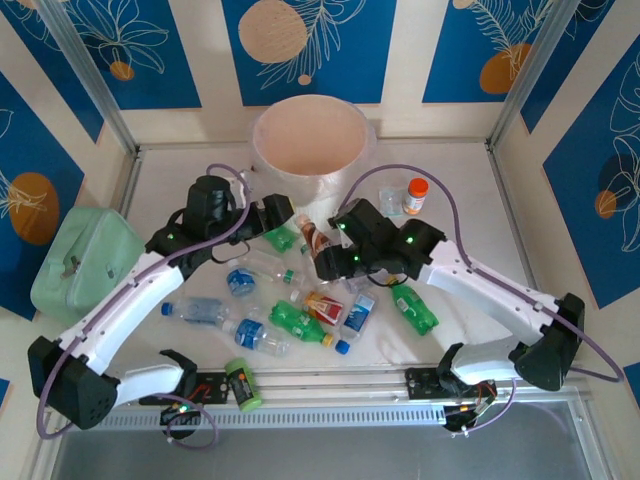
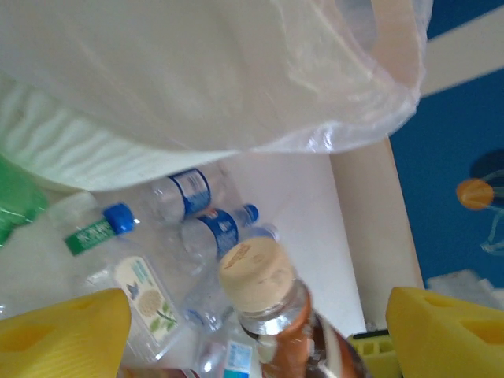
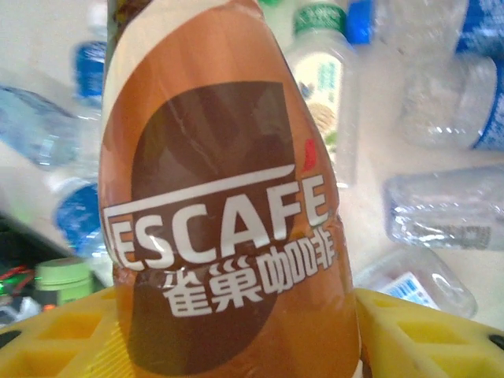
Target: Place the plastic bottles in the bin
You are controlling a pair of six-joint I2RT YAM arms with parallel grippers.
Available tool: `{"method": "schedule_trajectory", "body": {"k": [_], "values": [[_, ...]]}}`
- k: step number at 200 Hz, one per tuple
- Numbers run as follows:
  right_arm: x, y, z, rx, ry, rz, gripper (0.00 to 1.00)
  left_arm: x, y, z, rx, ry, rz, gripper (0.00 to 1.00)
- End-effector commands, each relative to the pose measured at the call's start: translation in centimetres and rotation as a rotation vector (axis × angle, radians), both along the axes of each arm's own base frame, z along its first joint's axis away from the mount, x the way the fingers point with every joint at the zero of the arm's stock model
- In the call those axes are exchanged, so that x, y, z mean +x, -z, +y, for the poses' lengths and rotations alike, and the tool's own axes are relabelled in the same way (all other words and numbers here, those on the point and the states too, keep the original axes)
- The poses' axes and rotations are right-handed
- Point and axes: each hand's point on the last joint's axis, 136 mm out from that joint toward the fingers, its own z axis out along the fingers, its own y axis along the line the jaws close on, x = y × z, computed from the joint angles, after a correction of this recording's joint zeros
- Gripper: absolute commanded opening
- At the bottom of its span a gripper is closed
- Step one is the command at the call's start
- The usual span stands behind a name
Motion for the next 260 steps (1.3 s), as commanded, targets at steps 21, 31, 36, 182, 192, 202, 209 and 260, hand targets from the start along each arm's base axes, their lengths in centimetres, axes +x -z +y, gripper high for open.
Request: {"method": "schedule_trajectory", "body": {"k": [21, 31, 36, 182, 192, 202, 209, 260], "values": [[-0.7, -4.9, 2.6, 0.167, -0.097, -0.046, 0.59, -1.6, -2.8, -2.6, -0.152, 0.140, 0.036, 0.85], [-0.7, -5.3, 2.9, 0.177, -0.106, -0.047, 0.59, -1.5, -3.1, -2.8, -0.170, 0.143, 0.036, 0.84], [-0.8, -5.3, 3.0, 0.180, -0.111, -0.046, 0.59, -1.5, -3.2, -2.9, -0.178, 0.144, 0.036, 0.83], [0.1, -8.3, -0.4, 0.137, -0.016, -0.166, 0.88, 1.3, -9.7, -3.4, -0.271, 0.106, -0.095, 0.32], [0.6, -9.0, -2.0, 0.137, 0.030, -0.184, 0.90, 2.5, -11.5, -3.4, -0.282, 0.089, -0.128, 0.33], [0.8, -9.5, -3.3, 0.168, 0.061, -0.179, 0.91, 4.0, -13.4, -3.4, -0.296, 0.059, -0.158, 0.33], [0.8, -9.8, -4.1, 0.197, 0.076, -0.167, 0.91, 5.1, -14.6, -3.4, -0.306, 0.036, -0.178, 0.32], [-0.2, -8.1, -6.6, 0.243, 0.150, -0.082, 0.92, 15.8, -16.7, -1.6, -0.309, -0.276, -0.261, 0.29]]}}
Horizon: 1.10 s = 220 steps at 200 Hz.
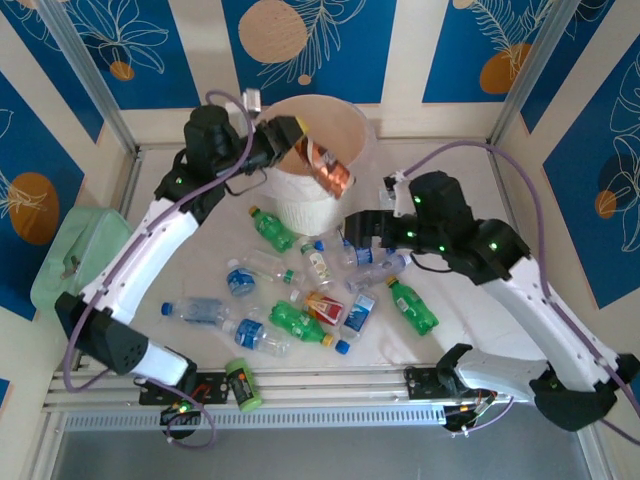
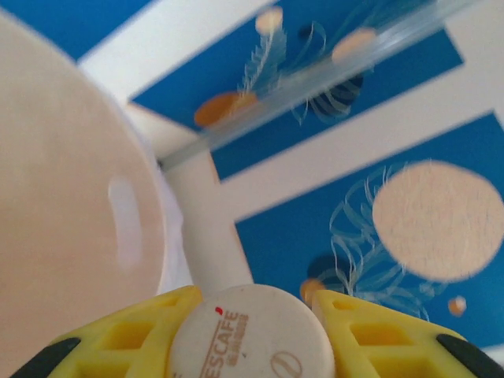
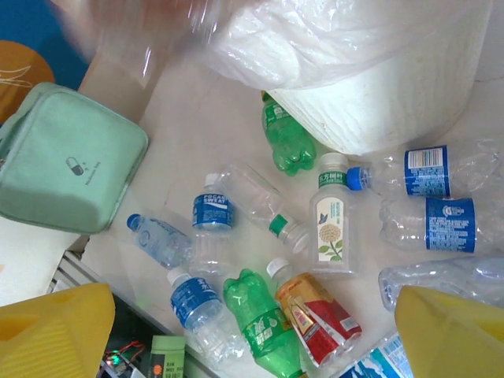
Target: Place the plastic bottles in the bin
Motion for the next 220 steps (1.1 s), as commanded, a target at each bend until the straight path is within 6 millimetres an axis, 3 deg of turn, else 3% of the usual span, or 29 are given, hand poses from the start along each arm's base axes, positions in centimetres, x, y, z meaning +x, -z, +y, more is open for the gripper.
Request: {"method": "schedule_trajectory", "body": {"k": [1, 29, 56, 91, 126, 154, 192, 220], "values": [[-1.4, 3.0, 0.2, -0.008, -0.023, 0.123, 0.92, 5.7, 0.2, 2.0, -0.018, -0.198, 0.004, 0.29], [-2.2, 5.1, 0.0, -0.001, -0.003, 0.176, 0.92, 10.3, 2.1, 1.7, 0.035, -0.249, 0.028, 0.27], [-2.7, 6.6, -0.4, -0.001, 0.013, 0.211, 0.92, 12.8, 4.7, 0.7, 0.098, -0.248, 0.058, 0.27], [-2.8, 7.6, -1.0, -0.033, 0.030, 0.231, 0.92, 13.3, 7.4, 0.7, 0.172, -0.257, 0.108, 0.31], [-2.1, 7.9, -0.7, -0.039, 0.031, 0.235, 0.92, 12.7, 8.6, 1.3, 0.238, -0.272, 0.137, 0.56], [-1.5, 7.6, -0.2, -0.040, 0.023, 0.229, 0.92, 12.0, 7.9, 1.5, 0.243, -0.269, 0.111, 0.78], [-0.7, 6.8, 0.1, -0.055, 0.019, 0.210, 0.91, 10.3, 5.2, 2.7, 0.250, -0.298, 0.069, 0.83], [-0.5, 6.6, 0.0, -0.058, 0.025, 0.195, 0.91, 7.0, 0.4, 6.3, 0.259, -0.388, -0.017, 0.85]]}}
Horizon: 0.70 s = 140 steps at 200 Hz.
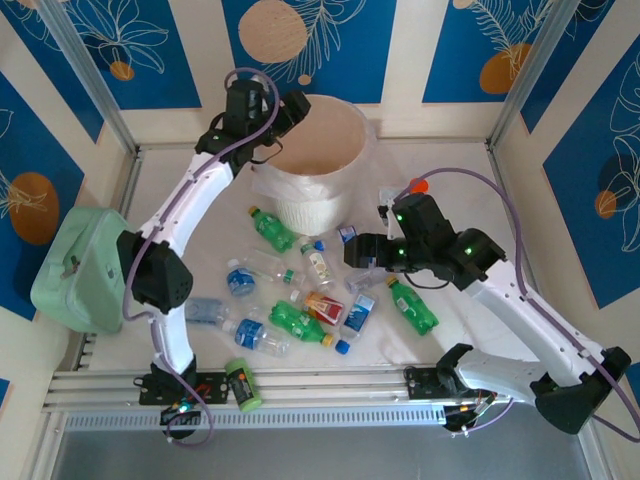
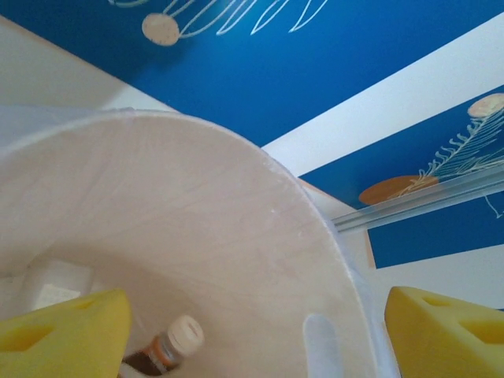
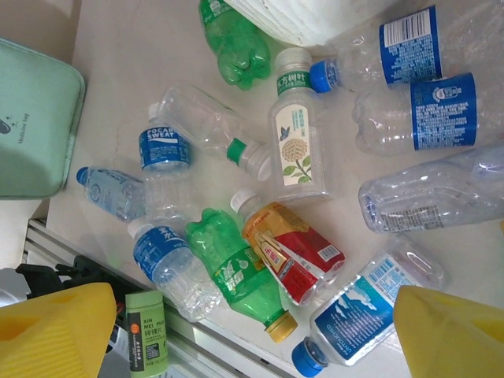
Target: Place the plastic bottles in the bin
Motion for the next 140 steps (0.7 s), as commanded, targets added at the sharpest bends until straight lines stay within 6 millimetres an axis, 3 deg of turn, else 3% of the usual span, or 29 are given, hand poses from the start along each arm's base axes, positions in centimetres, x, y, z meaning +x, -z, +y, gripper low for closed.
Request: {"method": "schedule_trajectory", "body": {"k": [1, 26, 40, 53, 79, 111, 140], "values": [[0.2, -1.4, 0.0, 0.015, -0.009, -0.042, 0.92, -4.0, -7.2, 3.7, 0.024, -0.074, -0.147, 0.85], [0.3, -1.0, 0.1, 0.011, -0.010, -0.037, 0.91, -7.2, -9.0, 9.0, 0.009, -0.166, -0.139, 0.86], [0.4, -0.8, 0.2, 0.013, -0.009, -0.035, 0.91, -8.7, -8.4, 12.5, 0.009, -0.242, -0.099, 0.85], [0.5, -0.7, 0.2, 0.014, -0.009, -0.034, 0.90, -9.9, -6.6, 15.5, 0.030, -0.305, -0.041, 0.84], [0.7, -0.4, 0.4, 0.005, -0.004, -0.030, 0.90, -11.2, -0.1, 18.7, 0.077, -0.331, 0.153, 0.83], [0.5, 0.2, 0.2, -0.019, 0.002, -0.018, 0.89, -11.6, 9.8, 18.6, 0.014, -0.234, 0.411, 0.77], [0.3, 0.6, 0.1, -0.027, 0.008, -0.008, 0.89, -10.6, 15.5, 18.4, 0.039, -0.207, 0.544, 0.72]]}}
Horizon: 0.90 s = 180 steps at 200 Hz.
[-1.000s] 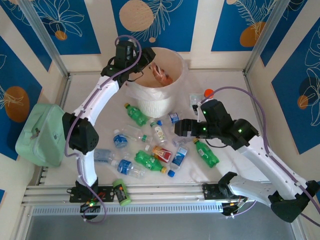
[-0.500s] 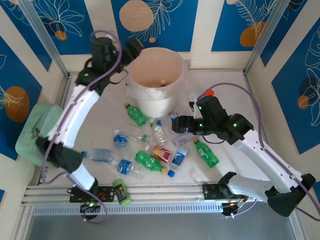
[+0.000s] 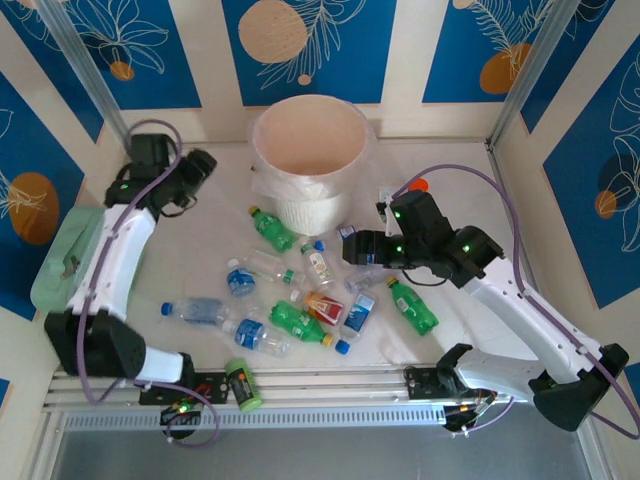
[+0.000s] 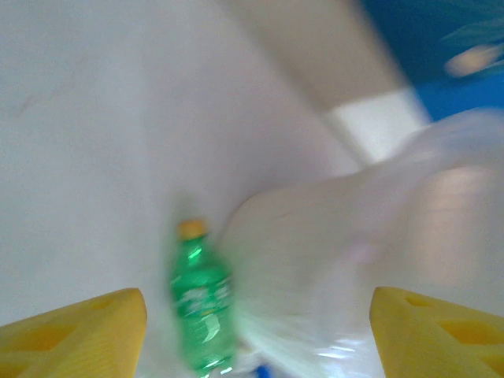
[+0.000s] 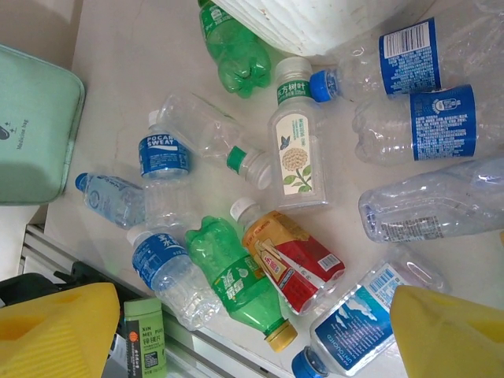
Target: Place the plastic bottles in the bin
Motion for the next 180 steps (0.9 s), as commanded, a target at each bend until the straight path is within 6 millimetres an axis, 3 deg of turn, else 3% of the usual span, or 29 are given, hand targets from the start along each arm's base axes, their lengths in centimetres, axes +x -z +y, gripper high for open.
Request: {"method": "schedule_trajectory", "body": {"k": [1, 35, 79, 138, 180], "values": [[-0.2, 0.5, -0.1, -0.017, 0.005, 0.004, 0.89, -0.5, 3.5, -1.1, -0.052, 0.062, 0.115, 0.72], [-0.4, 0.6, -0.3, -0.027, 0.015, 0.005, 0.89, 2.2, 8.0, -2.1, -0.088, 0.094, 0.204, 0.66], [-0.6, 1.0, -0.2, -0.037, 0.024, 0.013, 0.88, 4.5, 11.7, -3.8, -0.072, 0.126, 0.274, 0.64], [-0.6, 1.2, -0.2, -0.046, 0.029, 0.014, 0.88, 6.8, 14.7, -6.3, -0.070, 0.145, 0.315, 0.63], [-0.8, 1.5, -0.3, -0.054, 0.029, 0.019, 0.88, 7.0, 16.9, -6.9, -0.030, 0.141, 0.372, 0.61]]}}
